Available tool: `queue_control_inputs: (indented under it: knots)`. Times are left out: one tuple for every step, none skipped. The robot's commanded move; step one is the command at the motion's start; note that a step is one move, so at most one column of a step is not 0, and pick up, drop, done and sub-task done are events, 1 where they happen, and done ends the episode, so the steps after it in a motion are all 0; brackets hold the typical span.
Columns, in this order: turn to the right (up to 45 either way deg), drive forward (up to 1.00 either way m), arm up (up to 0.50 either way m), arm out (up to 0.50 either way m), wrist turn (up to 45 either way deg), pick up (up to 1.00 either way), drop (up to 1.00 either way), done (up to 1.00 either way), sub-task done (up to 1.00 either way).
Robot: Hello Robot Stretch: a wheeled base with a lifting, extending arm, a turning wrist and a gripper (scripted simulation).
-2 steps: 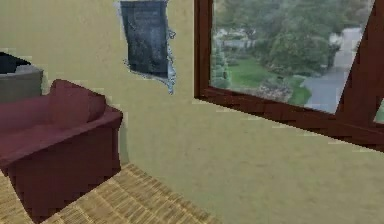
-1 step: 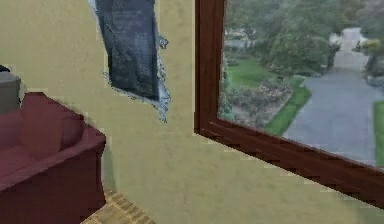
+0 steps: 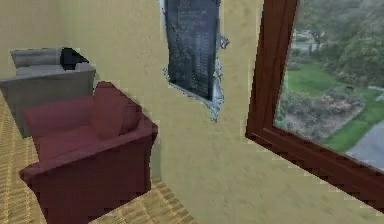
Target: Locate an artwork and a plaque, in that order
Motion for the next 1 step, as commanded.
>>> queue_control_inputs:
  knots:
    - [0.0, 0.0, 0.0, 0.0, 0.0, 0.0, 0.0, 1.0, 0.0]
